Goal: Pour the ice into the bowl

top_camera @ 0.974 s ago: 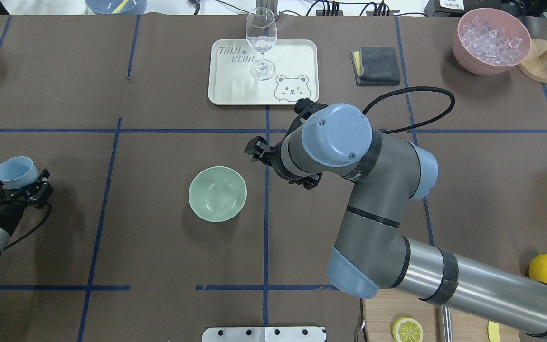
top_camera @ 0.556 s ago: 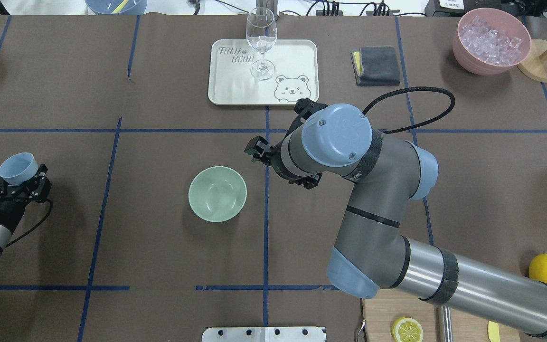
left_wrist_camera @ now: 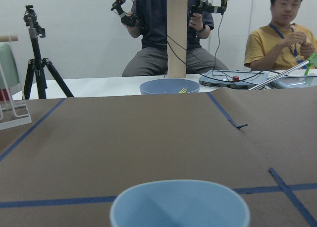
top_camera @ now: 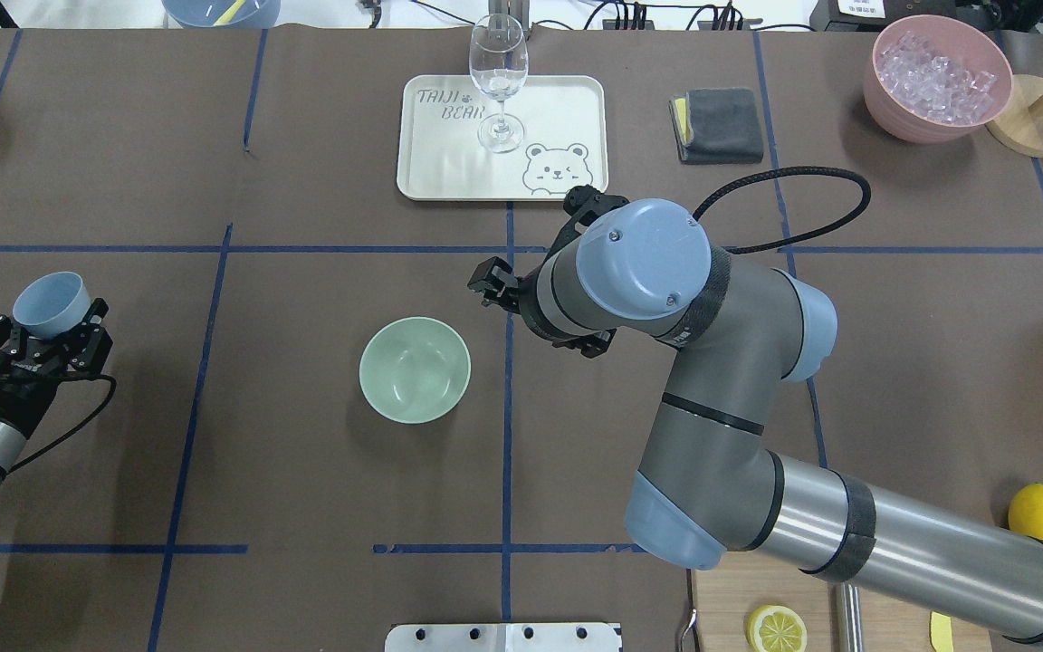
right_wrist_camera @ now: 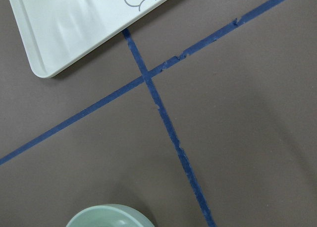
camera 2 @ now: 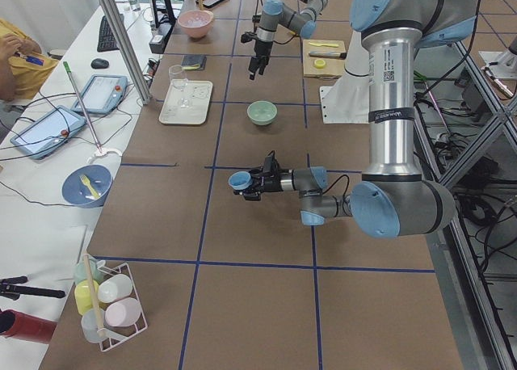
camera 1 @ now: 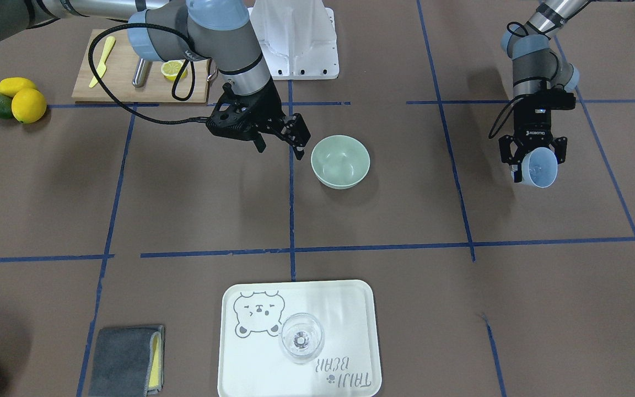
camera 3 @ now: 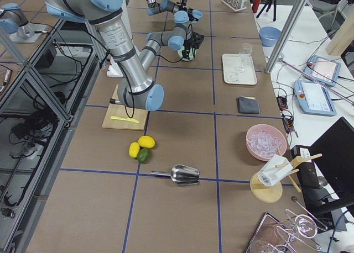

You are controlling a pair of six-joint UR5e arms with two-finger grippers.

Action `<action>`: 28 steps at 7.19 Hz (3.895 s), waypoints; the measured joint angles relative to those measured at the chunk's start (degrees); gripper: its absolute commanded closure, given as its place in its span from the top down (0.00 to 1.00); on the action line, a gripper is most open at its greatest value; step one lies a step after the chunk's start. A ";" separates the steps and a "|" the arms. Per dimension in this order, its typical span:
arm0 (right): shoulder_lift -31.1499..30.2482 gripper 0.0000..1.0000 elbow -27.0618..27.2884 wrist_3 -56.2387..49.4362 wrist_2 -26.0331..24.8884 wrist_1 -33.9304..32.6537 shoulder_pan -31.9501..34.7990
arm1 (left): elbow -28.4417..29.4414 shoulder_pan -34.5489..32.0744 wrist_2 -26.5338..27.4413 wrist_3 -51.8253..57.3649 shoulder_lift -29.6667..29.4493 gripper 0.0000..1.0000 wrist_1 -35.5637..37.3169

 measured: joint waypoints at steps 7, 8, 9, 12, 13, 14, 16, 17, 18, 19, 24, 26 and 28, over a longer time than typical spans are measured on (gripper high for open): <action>-5.62 1.00 4.93 -0.22 0.01 -0.14 1.71 | -13.51 0.74 -16.77 22.01 -9.25 0.00 5.87; -6.36 1.00 5.00 -0.24 -0.03 -0.08 2.06 | -13.60 0.82 -17.16 26.17 -11.63 0.00 8.23; -7.57 1.00 5.48 -0.25 -0.16 -0.02 2.55 | -13.65 1.01 -17.27 30.49 -12.85 0.00 9.71; -11.93 1.00 8.55 -0.26 -0.38 0.00 4.71 | -14.29 1.55 -16.57 45.90 -15.68 0.00 20.01; -13.04 1.00 9.12 -0.26 -0.42 -0.06 5.14 | -14.65 1.59 -16.25 52.61 -16.57 0.00 21.96; -15.02 1.00 10.11 -0.26 -0.44 -0.10 5.67 | -14.41 1.99 -16.06 57.35 -17.00 0.00 22.85; -18.17 1.00 11.73 -0.26 -0.45 -0.08 6.62 | -13.81 3.05 -15.94 67.57 -17.18 0.00 24.06; -18.55 1.00 11.94 -0.26 -0.46 -0.07 6.86 | -14.03 3.33 -15.99 74.67 -17.36 0.00 24.86; -18.71 1.00 12.00 -0.26 -0.44 -0.07 7.11 | -14.23 3.54 -16.07 78.70 -17.74 0.00 25.73; -18.74 1.00 12.06 -0.26 -0.32 -0.05 7.41 | -14.54 3.71 -16.21 82.01 -18.81 0.00 28.66; -19.04 1.00 11.71 -1.59 0.32 -0.22 10.29 | -20.93 3.22 -15.51 104.50 -21.26 0.00 47.81; -19.11 1.00 11.67 -2.42 0.33 -0.32 10.57 | -24.53 3.66 -13.71 107.68 -21.96 0.00 55.72; -19.11 1.00 11.69 -2.53 0.33 -0.33 10.56 | -25.36 3.78 -13.36 108.31 -22.59 0.00 57.68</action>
